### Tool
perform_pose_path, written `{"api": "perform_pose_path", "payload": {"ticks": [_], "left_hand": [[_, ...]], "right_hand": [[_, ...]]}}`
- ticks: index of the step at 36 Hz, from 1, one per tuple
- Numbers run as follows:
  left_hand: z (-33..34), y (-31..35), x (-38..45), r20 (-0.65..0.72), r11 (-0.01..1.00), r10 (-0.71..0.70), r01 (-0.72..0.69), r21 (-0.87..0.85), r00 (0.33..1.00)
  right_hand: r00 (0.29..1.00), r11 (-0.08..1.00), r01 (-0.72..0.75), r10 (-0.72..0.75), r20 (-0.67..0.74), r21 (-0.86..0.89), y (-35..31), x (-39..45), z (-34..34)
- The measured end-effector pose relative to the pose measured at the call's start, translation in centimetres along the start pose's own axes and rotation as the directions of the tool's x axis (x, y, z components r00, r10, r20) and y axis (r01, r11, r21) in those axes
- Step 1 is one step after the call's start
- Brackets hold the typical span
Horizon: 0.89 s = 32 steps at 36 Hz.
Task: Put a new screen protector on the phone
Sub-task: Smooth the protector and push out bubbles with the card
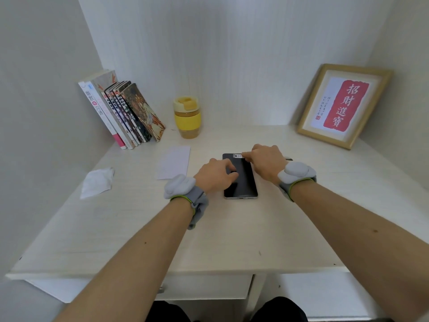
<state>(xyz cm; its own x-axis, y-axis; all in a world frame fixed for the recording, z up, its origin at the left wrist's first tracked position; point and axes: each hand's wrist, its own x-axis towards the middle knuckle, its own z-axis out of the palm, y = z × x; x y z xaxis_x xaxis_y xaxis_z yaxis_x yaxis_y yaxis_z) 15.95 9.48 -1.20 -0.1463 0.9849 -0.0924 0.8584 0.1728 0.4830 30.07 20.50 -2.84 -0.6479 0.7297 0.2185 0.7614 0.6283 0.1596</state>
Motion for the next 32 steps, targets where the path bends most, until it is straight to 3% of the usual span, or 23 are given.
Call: {"api": "perform_pose_path", "payload": {"ticks": [8, 23, 32], "left_hand": [[0.8, 0.6, -0.1, -0.084, 0.997, -0.029, 0.035, 0.071, 0.996], [0.7, 0.7, -0.2, -0.068, 0.998, -0.034, 0.037, 0.045, 0.997], [0.6, 0.9, -0.3, -0.049, 0.998, -0.039, 0.041, 0.037, 0.998]], "right_hand": [[0.998, 0.997, 0.058, -0.06, -0.027, -0.054, -0.2, -1.6, -0.3], [0.999, 0.995, 0.03, -0.033, -0.032, -0.1, -0.3, -0.2, -0.1], [0.995, 0.99, -0.074, 0.066, -0.071, -0.117, 1.4, -2.2, 0.5]]}}
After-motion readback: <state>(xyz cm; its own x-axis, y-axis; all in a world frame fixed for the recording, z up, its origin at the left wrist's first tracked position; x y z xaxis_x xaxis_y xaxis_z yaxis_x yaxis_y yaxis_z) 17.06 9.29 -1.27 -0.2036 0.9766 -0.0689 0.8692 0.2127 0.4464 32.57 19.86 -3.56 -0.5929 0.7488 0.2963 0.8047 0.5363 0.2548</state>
